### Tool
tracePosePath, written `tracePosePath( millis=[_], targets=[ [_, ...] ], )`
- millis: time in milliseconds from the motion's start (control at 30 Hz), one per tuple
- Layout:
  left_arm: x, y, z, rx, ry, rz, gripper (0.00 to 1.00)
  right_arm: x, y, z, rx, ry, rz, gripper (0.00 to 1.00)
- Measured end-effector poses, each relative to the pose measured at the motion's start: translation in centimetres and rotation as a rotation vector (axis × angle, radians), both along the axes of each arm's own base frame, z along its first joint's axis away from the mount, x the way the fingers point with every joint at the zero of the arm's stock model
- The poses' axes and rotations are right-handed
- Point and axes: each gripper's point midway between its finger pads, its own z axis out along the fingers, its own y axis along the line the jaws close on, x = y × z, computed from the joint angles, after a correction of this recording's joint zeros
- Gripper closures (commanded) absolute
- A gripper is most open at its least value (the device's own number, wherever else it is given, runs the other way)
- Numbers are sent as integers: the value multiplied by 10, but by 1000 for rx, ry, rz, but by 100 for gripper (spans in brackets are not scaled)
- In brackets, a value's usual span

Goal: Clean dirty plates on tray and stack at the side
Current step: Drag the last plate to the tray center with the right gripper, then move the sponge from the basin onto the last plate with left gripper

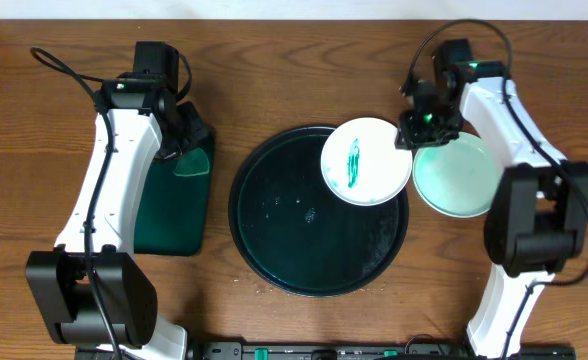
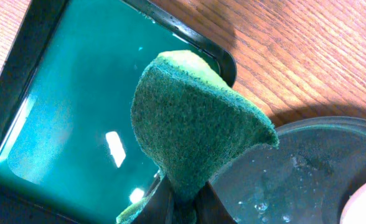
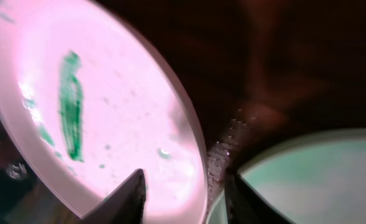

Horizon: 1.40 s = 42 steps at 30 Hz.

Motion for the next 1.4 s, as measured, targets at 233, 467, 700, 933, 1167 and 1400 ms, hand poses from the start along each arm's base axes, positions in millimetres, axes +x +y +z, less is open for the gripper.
tracePosePath(
  millis=[233, 467, 700, 933, 1167, 1400],
  targets=[
    [0, 0, 0, 0, 0, 0, 93, -8, 1, -13, -10, 50, 12, 99],
    [0, 0, 0, 0, 0, 0, 93, -12, 11, -11, -24, 69, -17, 99],
    [-1, 0, 0, 0, 5, 0, 93, -33, 78, 22, -20, -6, 130, 99],
    [-4, 0, -1, 0, 16, 0, 93, -61, 116, 11, -81, 21, 261, 90],
    [-5, 0, -1, 1, 21, 0, 93, -61, 108, 2, -115, 50, 237, 65],
    [-5, 0, -1, 1, 21, 0, 93, -64, 105, -3, -126, 97, 63, 67]
  ],
)
